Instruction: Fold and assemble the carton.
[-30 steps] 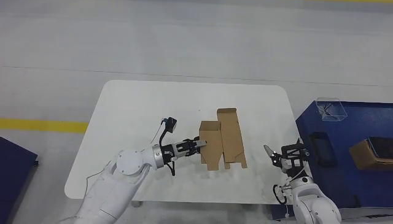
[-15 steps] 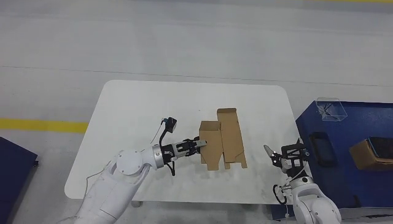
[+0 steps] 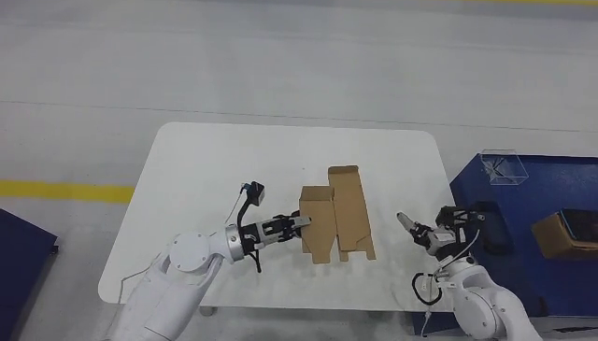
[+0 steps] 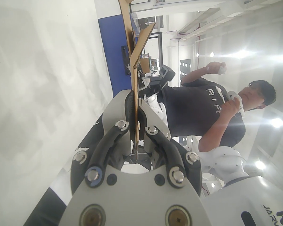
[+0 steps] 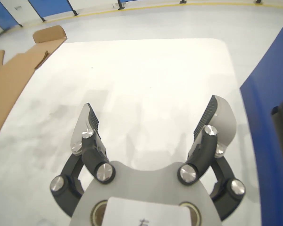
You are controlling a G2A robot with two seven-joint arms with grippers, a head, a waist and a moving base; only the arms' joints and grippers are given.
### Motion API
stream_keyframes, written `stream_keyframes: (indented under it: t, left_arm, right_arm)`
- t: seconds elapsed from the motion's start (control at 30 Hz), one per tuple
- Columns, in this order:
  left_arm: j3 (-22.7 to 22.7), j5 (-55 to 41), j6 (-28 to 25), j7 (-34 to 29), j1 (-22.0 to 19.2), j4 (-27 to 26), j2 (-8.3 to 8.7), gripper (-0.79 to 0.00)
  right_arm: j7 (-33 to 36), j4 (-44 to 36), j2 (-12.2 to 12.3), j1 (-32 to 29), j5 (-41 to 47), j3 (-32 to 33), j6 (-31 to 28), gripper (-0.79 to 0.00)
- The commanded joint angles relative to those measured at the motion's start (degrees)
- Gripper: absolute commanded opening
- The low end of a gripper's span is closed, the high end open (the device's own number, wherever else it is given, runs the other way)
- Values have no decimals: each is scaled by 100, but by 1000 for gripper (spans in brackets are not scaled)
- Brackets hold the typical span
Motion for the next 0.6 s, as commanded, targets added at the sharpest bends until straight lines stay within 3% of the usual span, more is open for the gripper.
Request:
stream_keyframes:
  t: [0.0, 0.17, 0.23, 0.4, 0.57]
  left_arm:
    - [-76, -121, 45, -169, 97, -106, 29, -785]
    - [-118, 15, 56, -139, 215, -225, 64, -785]
    - [-71, 87, 64, -60, 211, -182, 58, -785]
    - [62, 182, 2, 74, 190, -91, 35, -785]
    - [287, 182, -157, 8, 191, -60, -4, -785]
  right_arm:
    - [964, 185, 28, 241, 1306, 135, -437, 0]
    - [3262, 1009, 118, 899, 3902, 38, -1717, 0]
    - [4032, 1374, 159, 1104, 4747, -4, -1940, 0]
    - [5286, 2058, 237, 1532, 6242, -44, -1759, 0]
    - [5655, 2743, 243, 2007, 6387, -429, -1509, 0]
